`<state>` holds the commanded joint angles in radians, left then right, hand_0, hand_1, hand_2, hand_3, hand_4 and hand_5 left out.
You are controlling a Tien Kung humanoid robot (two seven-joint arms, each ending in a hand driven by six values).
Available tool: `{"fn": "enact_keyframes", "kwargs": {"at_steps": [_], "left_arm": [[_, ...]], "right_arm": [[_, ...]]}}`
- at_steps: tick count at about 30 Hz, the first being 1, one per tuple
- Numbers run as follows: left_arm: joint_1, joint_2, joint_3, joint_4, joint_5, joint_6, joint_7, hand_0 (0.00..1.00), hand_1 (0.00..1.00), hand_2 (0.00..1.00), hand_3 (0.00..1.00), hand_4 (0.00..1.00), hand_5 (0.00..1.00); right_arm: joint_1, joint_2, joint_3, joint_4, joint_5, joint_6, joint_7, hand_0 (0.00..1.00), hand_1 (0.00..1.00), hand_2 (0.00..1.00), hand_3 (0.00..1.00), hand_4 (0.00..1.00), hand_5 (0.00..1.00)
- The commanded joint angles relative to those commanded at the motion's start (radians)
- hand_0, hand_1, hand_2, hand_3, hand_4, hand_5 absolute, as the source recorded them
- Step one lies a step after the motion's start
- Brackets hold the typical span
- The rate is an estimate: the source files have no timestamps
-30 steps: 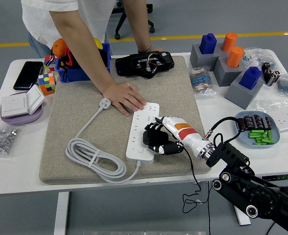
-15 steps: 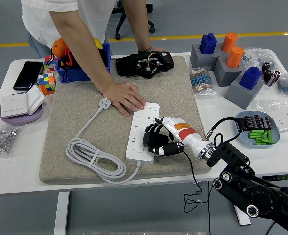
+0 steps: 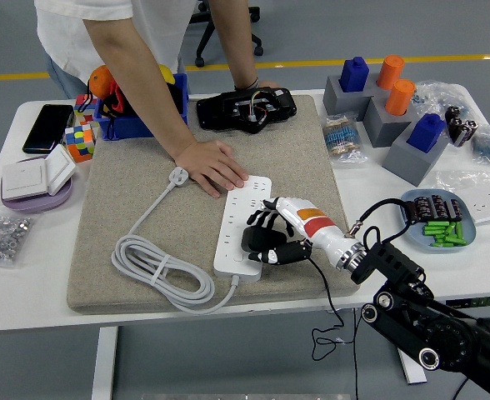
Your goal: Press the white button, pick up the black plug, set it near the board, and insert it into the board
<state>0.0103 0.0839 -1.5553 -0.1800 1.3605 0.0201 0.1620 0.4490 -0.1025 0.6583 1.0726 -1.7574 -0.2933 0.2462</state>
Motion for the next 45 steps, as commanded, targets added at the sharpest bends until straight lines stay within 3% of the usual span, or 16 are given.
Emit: {"fn": "enact_keyframes", "kwargs": {"at_steps": [23,24,35,36,45], "left_arm": [[0.001,0.000,0.009,0.000,-0.006,-0.001,0.001,0.466,0.497,0.519,0.571,0.606,0.254],[0.000,0.001,0.009,0.000,-0.006,-0.001,0.001,0.470,0.497,0.520,0.571,0.605,0.252],[0.002,0.002,0.011,0.000,-0.007,-0.001,0.001,0.467,0.496,0.519,0.571,0.606,0.253],[0.002,0.002,0.012,0.000,-0.007,-0.001,0.001,0.471,0.496,0.519,0.571,0.605,0.253],[0.005,0.001,0.007,0.000,-0.002,-0.002,0.002,0.467,0.496,0.518,0.571,0.606,0.253]], "right_arm": [[-0.001,0.001,-0.002,-0.001,-0.005,-0.014,0.019,0.171,0.368,0.423,0.550,0.998,0.214],[-0.001,0.001,-0.001,-0.002,-0.006,-0.014,0.018,0.400,0.422,0.429,0.553,0.998,0.213],[-0.002,0.004,-0.003,-0.015,-0.009,-0.015,0.009,0.388,0.447,0.454,0.556,0.998,0.214],[-0.002,0.004,-0.003,-0.017,-0.010,-0.015,0.007,0.482,0.483,0.502,0.561,0.998,0.213],[-0.003,0.006,-0.003,-0.019,-0.010,-0.015,0.004,0.517,0.511,0.520,0.566,0.998,0.215]]}}
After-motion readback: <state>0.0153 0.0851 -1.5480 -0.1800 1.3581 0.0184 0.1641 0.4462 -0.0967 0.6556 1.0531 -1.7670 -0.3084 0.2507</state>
